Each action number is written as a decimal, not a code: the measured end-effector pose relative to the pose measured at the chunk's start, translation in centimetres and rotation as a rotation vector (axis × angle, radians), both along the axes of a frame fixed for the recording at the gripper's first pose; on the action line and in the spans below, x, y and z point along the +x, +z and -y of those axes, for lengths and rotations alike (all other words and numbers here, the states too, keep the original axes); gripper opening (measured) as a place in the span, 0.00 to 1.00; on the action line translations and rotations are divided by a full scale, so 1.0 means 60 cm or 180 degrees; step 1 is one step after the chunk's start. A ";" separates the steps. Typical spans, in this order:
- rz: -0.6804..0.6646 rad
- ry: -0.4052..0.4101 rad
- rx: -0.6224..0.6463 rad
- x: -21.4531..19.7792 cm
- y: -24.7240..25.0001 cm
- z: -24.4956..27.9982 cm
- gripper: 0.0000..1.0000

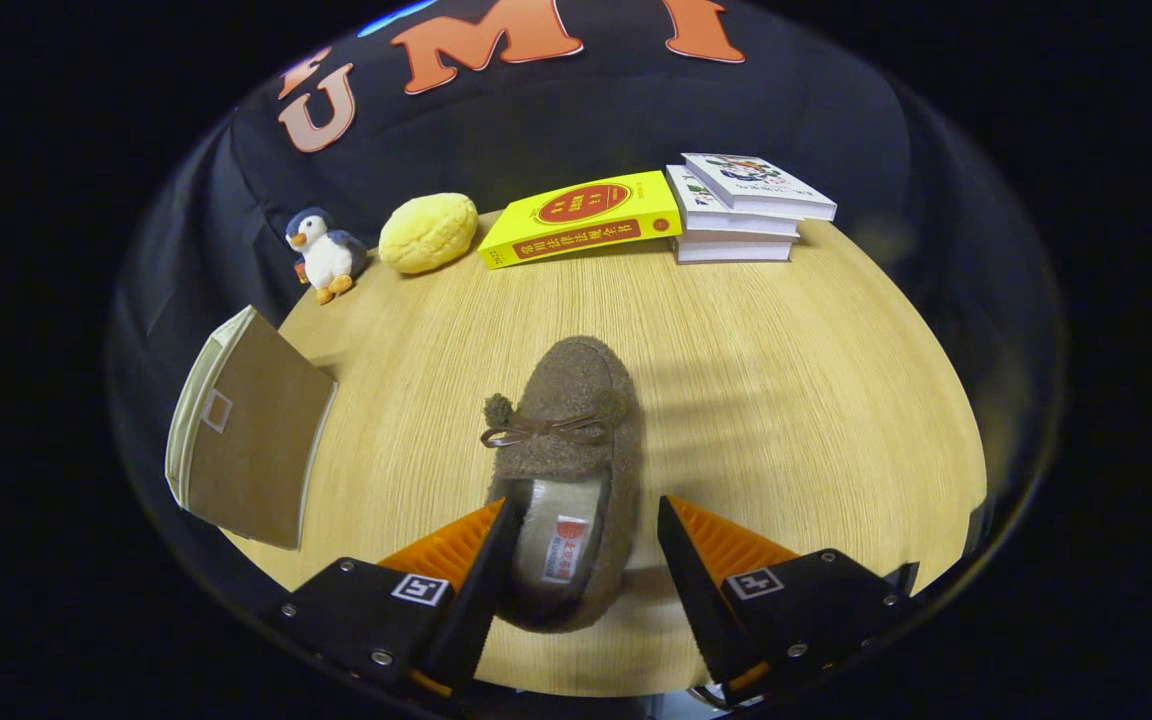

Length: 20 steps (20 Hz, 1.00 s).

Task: Open the storage box then place both shoes into the box .Put the left shoe in first, then the right shoe, with the right side of both shoes facing outward in a uniform manner.

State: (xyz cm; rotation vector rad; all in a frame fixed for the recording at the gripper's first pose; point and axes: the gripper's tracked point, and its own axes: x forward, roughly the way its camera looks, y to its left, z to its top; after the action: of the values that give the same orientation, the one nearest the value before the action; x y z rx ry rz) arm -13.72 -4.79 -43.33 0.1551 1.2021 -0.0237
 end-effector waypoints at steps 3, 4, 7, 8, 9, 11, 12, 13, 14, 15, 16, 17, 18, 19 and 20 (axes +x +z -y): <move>0.0031 0.0087 -0.0079 0.013 -0.026 0.008 0.71; 0.0055 0.0091 -0.0116 0.017 -0.033 0.012 0.64; 0.0090 0.0115 -0.0035 0.026 -0.048 0.006 0.41; 0.0098 0.0118 -0.0030 0.026 -0.047 0.005 0.33; 0.0128 0.0115 -0.0030 0.031 -0.046 0.011 0.27; 0.0163 0.0062 0.0013 0.033 -0.041 0.012 0.16; 0.0155 0.0016 0.0052 0.033 -0.039 0.010 0.12; 0.0140 -0.0047 0.0086 0.033 -0.037 0.010 0.06; 0.0132 -0.0095 0.0120 0.034 -0.031 0.005 0.05; 0.0135 -0.0143 0.0112 0.033 -0.022 0.003 0.04; 0.0151 -0.0176 0.0101 0.037 -0.011 0.001 0.04; 0.0178 -0.0214 0.0085 0.041 0.001 -0.006 0.04; 0.0233 -0.0253 0.0068 0.048 0.016 -0.012 0.04; 0.0282 -0.0277 0.0057 0.055 0.032 -0.020 0.04; 0.0325 -0.0297 0.0055 0.063 0.048 -0.031 0.04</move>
State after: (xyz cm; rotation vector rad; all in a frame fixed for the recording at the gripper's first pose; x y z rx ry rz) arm -9.93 -2.95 -40.45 0.2248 1.0928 -0.0861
